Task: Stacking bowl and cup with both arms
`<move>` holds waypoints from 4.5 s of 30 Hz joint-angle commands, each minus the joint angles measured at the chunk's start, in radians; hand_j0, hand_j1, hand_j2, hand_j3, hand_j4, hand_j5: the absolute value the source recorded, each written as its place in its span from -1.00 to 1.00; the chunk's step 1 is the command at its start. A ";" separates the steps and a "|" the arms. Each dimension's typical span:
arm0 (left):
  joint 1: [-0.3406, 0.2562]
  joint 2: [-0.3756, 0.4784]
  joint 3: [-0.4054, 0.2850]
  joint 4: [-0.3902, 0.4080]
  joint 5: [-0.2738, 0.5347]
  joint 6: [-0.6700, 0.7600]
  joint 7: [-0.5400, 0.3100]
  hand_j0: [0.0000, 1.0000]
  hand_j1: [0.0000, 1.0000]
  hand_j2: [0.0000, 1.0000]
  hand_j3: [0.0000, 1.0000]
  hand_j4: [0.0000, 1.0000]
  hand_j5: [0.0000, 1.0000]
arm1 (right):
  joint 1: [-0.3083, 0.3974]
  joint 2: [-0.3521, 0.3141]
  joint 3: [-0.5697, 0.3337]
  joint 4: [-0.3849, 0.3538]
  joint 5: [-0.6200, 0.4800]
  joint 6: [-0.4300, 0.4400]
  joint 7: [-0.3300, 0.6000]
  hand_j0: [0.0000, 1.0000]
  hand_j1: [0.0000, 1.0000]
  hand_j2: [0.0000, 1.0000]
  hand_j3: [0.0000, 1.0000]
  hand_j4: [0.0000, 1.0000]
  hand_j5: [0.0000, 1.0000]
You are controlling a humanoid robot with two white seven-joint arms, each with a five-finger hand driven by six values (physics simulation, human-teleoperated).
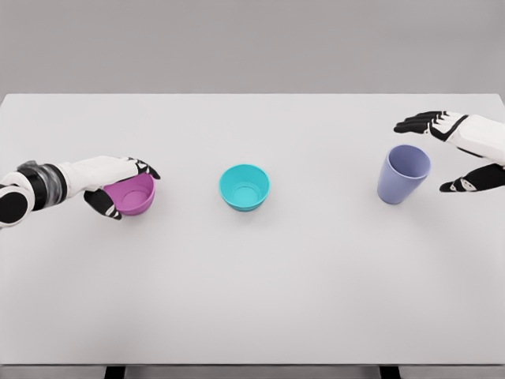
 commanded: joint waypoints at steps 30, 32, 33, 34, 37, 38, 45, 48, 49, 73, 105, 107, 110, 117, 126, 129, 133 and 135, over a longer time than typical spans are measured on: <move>-0.094 -0.001 0.009 -0.029 0.019 -0.232 0.000 0.36 0.36 0.36 0.36 0.36 0.36 | 0.002 -0.002 -0.002 0.000 -0.007 0.003 -0.001 1.00 1.00 1.00 1.00 1.00 1.00; -0.103 -0.015 0.004 -0.029 0.019 -0.232 0.000 0.36 0.36 0.36 0.36 0.36 0.36 | 0.002 -0.002 -0.002 0.000 -0.007 0.003 -0.001 1.00 1.00 1.00 1.00 1.00 1.00; -0.106 -0.016 0.003 -0.030 0.019 -0.232 0.000 0.36 0.36 0.36 0.36 0.36 0.36 | 0.000 -0.002 -0.002 0.000 -0.007 0.003 -0.001 1.00 1.00 1.00 1.00 1.00 1.00; -0.107 -0.027 0.003 -0.029 0.017 -0.233 0.000 0.36 0.36 0.36 0.36 0.36 0.36 | 0.002 -0.002 -0.002 0.000 -0.007 0.003 -0.001 1.00 1.00 1.00 1.00 1.00 1.00; -0.117 -0.031 0.003 -0.029 0.017 -0.275 0.000 0.35 0.35 0.35 0.35 0.35 0.35 | 0.000 -0.002 -0.002 0.000 -0.007 0.003 -0.001 1.00 1.00 1.00 1.00 1.00 1.00; -0.120 -0.039 0.003 -0.029 0.017 -0.276 0.000 0.35 0.35 0.35 0.35 0.35 0.35 | 0.002 -0.002 -0.002 0.000 -0.007 0.003 -0.001 1.00 1.00 1.00 1.00 1.00 1.00; -0.129 -0.071 0.000 -0.029 0.013 -0.312 0.000 0.34 0.34 0.34 0.34 0.34 0.34 | 0.002 -0.002 -0.002 0.000 -0.007 0.003 -0.001 1.00 1.00 1.00 1.00 1.00 1.00; -0.135 -0.093 -0.001 -0.029 0.008 -0.312 0.000 0.34 0.34 0.34 0.34 0.34 0.34 | 0.002 -0.002 -0.002 0.000 -0.007 0.003 -0.001 1.00 1.00 1.00 1.00 1.00 1.00; -0.138 -0.102 -0.001 -0.029 0.006 -0.312 0.000 0.33 0.33 0.33 0.33 0.33 0.33 | 0.002 -0.002 -0.002 0.000 -0.007 0.003 -0.001 1.00 1.00 1.00 1.00 1.00 1.00; -0.181 -0.234 -0.060 0.000 -0.041 -0.296 0.000 0.32 0.32 0.32 0.32 0.32 0.32 | 0.002 -0.002 -0.002 0.000 -0.007 0.003 -0.001 1.00 1.00 1.00 1.00 1.00 1.00; -0.206 -0.366 -0.119 0.122 -0.116 -0.296 0.000 0.35 0.35 0.35 0.35 0.35 0.35 | 0.002 -0.007 -0.002 -0.003 -0.011 0.003 -0.001 1.00 1.00 1.00 1.00 1.00 1.00; -0.206 -0.369 -0.119 0.137 -0.118 -0.296 0.000 0.35 0.35 0.35 0.35 0.35 0.35 | 0.002 -0.007 -0.002 -0.005 -0.011 0.003 -0.001 1.00 1.00 1.00 1.00 1.00 1.00; -0.206 -0.370 -0.119 0.138 -0.118 -0.298 0.000 0.36 0.36 0.36 0.36 0.36 0.36 | 0.015 -0.008 -0.003 -0.006 -0.009 0.003 -0.001 1.00 1.00 1.00 1.00 1.00 1.00; -0.206 -0.370 -0.119 0.135 -0.116 -0.307 0.000 0.70 0.70 0.70 0.70 0.70 0.70 | 0.018 -0.008 -0.006 -0.021 -0.009 0.003 -0.001 1.00 1.00 1.00 1.00 1.00 1.00; -0.207 -0.369 -0.119 0.131 -0.115 -0.310 0.000 1.00 1.00 1.00 1.00 1.00 1.00 | 0.021 -0.008 -0.009 -0.021 -0.009 0.003 -0.001 1.00 1.00 1.00 1.00 1.00 1.00; -0.207 -0.367 -0.119 0.129 -0.115 -0.310 0.000 1.00 1.00 1.00 1.00 1.00 1.00 | 0.021 -0.008 -0.009 -0.021 -0.009 0.003 -0.001 1.00 1.00 1.00 1.00 1.00 1.00; -0.209 -0.350 -0.106 0.085 -0.103 -0.312 0.000 1.00 1.00 1.00 1.00 1.00 1.00 | 0.021 -0.008 -0.009 -0.021 -0.009 0.003 -0.001 1.00 1.00 1.00 1.00 1.00 1.00; -0.222 -0.291 -0.097 0.030 -0.032 -0.325 0.000 1.00 1.00 1.00 1.00 1.00 1.00 | 0.021 -0.008 -0.009 -0.021 -0.009 0.003 -0.001 1.00 1.00 1.00 1.00 1.00 1.00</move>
